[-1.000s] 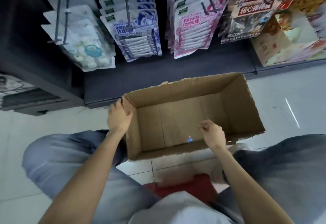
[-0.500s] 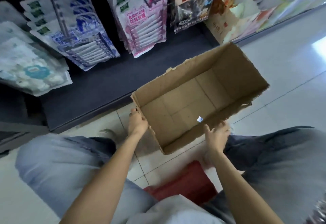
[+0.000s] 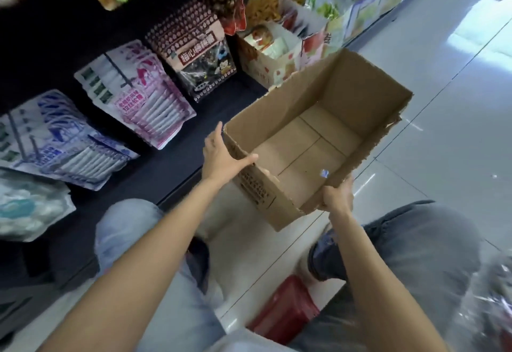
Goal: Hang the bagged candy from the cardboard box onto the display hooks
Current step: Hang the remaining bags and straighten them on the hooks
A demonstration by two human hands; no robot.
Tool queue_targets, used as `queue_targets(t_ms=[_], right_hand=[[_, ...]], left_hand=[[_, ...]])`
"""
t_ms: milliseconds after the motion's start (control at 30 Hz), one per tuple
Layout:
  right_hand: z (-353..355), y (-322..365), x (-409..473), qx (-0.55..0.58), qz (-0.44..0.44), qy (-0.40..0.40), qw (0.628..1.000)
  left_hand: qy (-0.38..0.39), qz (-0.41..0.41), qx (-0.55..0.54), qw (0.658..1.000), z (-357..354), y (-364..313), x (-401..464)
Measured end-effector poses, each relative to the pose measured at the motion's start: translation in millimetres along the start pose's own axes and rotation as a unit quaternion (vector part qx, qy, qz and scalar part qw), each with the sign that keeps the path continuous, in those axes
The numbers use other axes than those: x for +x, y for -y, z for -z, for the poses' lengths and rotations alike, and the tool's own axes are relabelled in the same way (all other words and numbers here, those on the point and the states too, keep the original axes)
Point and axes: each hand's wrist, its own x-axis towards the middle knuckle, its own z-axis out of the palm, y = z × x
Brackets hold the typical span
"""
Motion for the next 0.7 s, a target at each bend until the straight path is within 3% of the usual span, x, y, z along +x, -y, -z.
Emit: queue_targets(t_ms=[167,267,400,500,700], right_hand=[[35,37,43,0.062,0.007,-0.029,0.998],[59,59,85,0.08,0.009,-0.076,0.994],[85,91,158,0.056,0.018,-0.144,0.988],[102,101,188,0.027,0.016,-0.164,0.986],[179,131,197,0.007,-0.014,-0.155,0.988]], left_hand=[[0.018,-0.067,0.043,0.997,-8,-89,72],[0.028,-0.108,0.128,0.985,-22,-140,139],[0.124,-0.164,0.234,0.95,-66,-205,224],[0.125,-0.223,0.314,0.914,-93,-240,258],[0.17,-0.294,0.294,0.893,-130,-295,262]])
